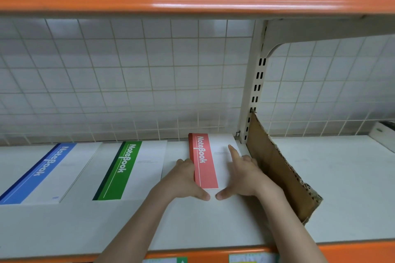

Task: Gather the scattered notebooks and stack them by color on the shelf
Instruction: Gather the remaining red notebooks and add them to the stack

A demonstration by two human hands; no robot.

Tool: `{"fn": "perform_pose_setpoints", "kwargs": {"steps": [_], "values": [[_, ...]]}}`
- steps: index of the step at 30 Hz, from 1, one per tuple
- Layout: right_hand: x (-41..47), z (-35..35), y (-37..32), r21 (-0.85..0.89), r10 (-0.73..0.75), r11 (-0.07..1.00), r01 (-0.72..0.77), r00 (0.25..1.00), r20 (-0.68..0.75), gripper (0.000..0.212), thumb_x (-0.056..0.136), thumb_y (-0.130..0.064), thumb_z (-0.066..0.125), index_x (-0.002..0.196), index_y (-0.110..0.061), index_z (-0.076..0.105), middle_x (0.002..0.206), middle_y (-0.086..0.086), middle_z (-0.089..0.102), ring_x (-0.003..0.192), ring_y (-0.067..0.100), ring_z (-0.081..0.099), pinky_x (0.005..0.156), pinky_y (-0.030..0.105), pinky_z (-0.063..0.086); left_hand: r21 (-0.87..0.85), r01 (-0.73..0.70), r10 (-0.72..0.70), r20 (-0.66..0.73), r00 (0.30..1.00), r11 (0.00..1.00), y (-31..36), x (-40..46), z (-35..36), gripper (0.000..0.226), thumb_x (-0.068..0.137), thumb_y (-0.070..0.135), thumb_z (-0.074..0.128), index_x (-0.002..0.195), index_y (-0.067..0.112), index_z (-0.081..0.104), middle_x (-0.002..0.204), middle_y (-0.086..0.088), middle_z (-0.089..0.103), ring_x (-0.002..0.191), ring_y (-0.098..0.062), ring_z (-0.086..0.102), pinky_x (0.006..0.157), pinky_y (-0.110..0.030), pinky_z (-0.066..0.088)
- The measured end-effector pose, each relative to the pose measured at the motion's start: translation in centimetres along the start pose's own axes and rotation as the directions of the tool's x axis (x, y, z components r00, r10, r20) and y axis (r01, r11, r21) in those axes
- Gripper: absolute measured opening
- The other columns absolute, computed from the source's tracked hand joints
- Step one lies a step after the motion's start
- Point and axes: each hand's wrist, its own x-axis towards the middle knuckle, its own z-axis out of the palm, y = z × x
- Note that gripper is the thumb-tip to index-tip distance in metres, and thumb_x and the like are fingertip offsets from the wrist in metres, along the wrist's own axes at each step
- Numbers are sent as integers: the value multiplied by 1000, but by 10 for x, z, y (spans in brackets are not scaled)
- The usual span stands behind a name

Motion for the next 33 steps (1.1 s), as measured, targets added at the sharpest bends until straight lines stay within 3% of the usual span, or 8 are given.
{"fn": "perform_pose_setpoints", "kwargs": {"steps": [5,11,16,19,22,24,27,33], "values": [[0,0,-1,14,22,1000,-22,999,28,140,60,-42,86,147,-28,-22,149,14,15,143,31,4,110,43,26,-2,115,-115,8,993,993,3,1,3,81,59,38,86,127,20,46,119,-4,43,102,-14,45,82,-27,45],[2,-1,-5,-51,66,997,-63,996,60,140,62,-45,85,146,-27,-26,149,14,13,142,31,5,110,42,28,11,110,-110,28,994,994,6,1,1,77,62,37,85,125,17,46,118,-4,43,105,-13,41,82,-26,44],[-1,-6,-5,27,53,998,-55,996,78,140,58,-62,79,144,-34,-27,157,10,-3,145,32,-2,114,44,18,-52,85,-83,33,996,995,2,-6,-1,82,61,44,84,128,21,41,115,-1,40,107,-12,42,77,-22,41],[-3,-7,-11,40,24,999,-24,1000,18,127,62,-70,71,148,-35,-15,158,7,-12,146,29,-6,115,45,15,-121,102,-103,-4,995,987,-3,-15,-10,75,67,56,77,122,20,39,116,0,38,104,-7,46,70,-17,41],[0,-8,-27,7,-41,999,43,985,-165,100,75,-70,58,151,-28,9,159,9,2,146,29,2,115,42,16,-136,137,-151,-99,984,981,-13,-27,-25,79,78,63,62,135,14,37,129,-5,40,114,-16,49,81,-25,41],[4,-8,-44,-30,-131,991,128,967,-218,77,84,-64,51,145,-22,30,152,11,27,140,28,24,110,37,27,-164,147,-176,-177,968,975,-24,-38,-37,71,84,61,54,138,17,39,130,-3,45,106,-13,50,81,-25,41],[7,0,-80,-19,-259,966,259,957,-132,57,89,-55,51,136,-24,44,139,2,47,125,19,46,96,28,38,-204,161,-213,-263,941,966,-44,-58,-54,55,89,53,54,133,21,47,122,-1,55,101,-12,54,82,-23,43],[6,39,-164,-11,-498,867,499,866,36,38,91,-42,56,126,-27,54,122,-2,59,110,12,55,86,22,43,-236,204,-268,-284,921,950,-96,-113,-84,36,91,36,61,119,15,58,118,-2,62,95,-13,60,80,-24,51]]}}
